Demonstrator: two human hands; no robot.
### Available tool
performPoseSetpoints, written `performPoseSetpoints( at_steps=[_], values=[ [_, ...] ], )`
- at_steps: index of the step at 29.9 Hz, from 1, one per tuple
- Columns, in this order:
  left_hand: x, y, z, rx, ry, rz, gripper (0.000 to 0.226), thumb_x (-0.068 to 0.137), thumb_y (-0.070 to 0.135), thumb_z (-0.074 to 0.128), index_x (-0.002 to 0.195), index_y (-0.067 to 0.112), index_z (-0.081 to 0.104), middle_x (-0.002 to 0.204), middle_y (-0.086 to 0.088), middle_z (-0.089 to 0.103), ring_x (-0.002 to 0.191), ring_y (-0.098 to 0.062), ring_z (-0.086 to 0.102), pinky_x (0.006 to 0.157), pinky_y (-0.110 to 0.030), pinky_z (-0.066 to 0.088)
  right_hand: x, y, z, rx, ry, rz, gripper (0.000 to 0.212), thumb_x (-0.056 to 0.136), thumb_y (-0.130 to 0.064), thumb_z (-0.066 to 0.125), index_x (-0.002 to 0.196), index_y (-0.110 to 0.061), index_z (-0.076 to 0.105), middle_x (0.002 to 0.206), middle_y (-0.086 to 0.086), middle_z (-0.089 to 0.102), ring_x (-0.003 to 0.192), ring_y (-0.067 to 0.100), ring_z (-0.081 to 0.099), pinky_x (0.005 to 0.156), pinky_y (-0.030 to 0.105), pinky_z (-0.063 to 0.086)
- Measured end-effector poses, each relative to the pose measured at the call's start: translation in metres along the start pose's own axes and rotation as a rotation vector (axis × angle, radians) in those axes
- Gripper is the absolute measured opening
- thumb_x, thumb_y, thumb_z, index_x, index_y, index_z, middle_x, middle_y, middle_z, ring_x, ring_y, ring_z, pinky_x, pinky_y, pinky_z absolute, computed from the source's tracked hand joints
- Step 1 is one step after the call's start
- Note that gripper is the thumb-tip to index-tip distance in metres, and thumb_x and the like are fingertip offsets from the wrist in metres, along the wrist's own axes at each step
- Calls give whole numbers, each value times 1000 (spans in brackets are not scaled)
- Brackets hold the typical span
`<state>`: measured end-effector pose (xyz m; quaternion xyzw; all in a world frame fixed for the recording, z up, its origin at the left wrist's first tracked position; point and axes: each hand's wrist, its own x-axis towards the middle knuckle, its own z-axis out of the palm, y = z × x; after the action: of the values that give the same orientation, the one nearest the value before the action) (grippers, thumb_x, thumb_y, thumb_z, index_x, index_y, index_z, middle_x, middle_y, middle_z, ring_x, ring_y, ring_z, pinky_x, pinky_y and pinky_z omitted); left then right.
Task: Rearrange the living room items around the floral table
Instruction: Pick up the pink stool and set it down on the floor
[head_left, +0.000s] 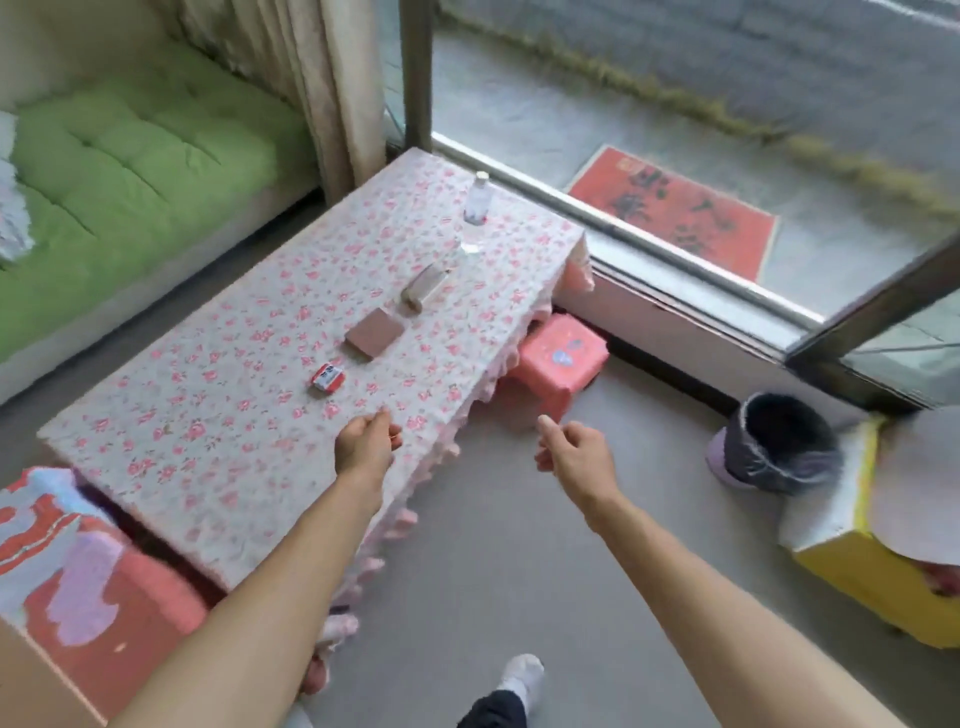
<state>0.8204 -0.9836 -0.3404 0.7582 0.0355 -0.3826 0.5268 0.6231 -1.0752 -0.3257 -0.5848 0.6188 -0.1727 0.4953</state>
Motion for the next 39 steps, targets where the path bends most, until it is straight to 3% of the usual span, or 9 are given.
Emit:
performPoseSetpoints(
  at_steps=[4, 8, 14, 17, 18, 22, 28, 34, 39],
  values=[
    [-50, 11, 109, 73, -156, 61, 16, 90, 22, 52, 75, 14, 55, 72, -1, 55, 62, -16, 48, 48, -24, 38, 38, 26, -129, 90, 219, 96, 37, 92, -39, 55, 64, -15, 58, 59, 1, 65, 65, 23, 65, 70, 38, 50],
    [-58, 17, 173, 112, -238, 57, 16, 82, 20, 54, 67, 16, 55, 69, -5, 50, 59, -18, 44, 51, -25, 29, 65, 28, -197, 124, 277, 137, 35, 92, -39, 54, 69, -13, 60, 63, 3, 66, 68, 21, 63, 74, 37, 50],
    [-36, 30, 250, 140, -203, 47, 14, 88, 19, 54, 79, 12, 61, 70, -3, 55, 58, -14, 46, 52, -24, 35, 134, 9, -236, 179, 227, 126, 32, 93, -35, 56, 74, -10, 61, 68, 5, 67, 65, 18, 62, 77, 36, 51],
    [-13, 40, 295, 148, -216, 35, 13, 90, 18, 53, 81, 13, 59, 75, -2, 56, 62, -12, 48, 55, -25, 37, 188, -9, -252, 288, 245, 161, 30, 94, -32, 55, 77, -9, 61, 71, 7, 66, 65, 19, 62, 73, 34, 50],
    [15, 51, 340, 167, -223, 4, 12, 91, 17, 53, 80, 14, 58, 76, -1, 56, 63, -11, 49, 56, -24, 37, 241, -18, -267, 282, 250, 178, 30, 94, -32, 55, 76, -10, 60, 72, 7, 66, 65, 19, 62, 71, 32, 50],
    [32, 63, 381, 262, -308, -3, 20, 90, 17, 51, 71, 17, 56, 78, -4, 56, 68, -16, 49, 58, -26, 35, 294, -27, -282, 249, 196, 217, 28, 94, -32, 56, 75, -11, 60, 72, 6, 65, 61, 17, 61, 63, 28, 46],
    [71, 90, 451, 337, -356, -31, 15, 91, 22, 54, 77, 23, 55, 86, -2, 59, 69, -11, 53, 61, -25, 40, 401, -40, -310, 211, 144, 285, 26, 92, -37, 58, 77, -15, 61, 77, 5, 68, 65, 15, 64, 79, 34, 52],
    [130, 98, 495, 371, -282, -133, 12, 91, 25, 54, 79, 26, 55, 87, 0, 60, 71, -11, 54, 60, -22, 39, 516, -40, -291, 81, -7, 318, 27, 92, -35, 57, 75, -14, 58, 71, 4, 64, 61, 14, 60, 61, 24, 47],
    [170, 82, 515, 306, -84, -225, 11, 91, 27, 55, 95, 18, 58, 96, -5, 62, 80, -18, 57, 65, -24, 40, 591, -26, -246, -155, -270, 299, 30, 90, -36, 59, 68, -16, 58, 69, 3, 62, 68, 20, 57, 67, 32, 47]
  ],
)
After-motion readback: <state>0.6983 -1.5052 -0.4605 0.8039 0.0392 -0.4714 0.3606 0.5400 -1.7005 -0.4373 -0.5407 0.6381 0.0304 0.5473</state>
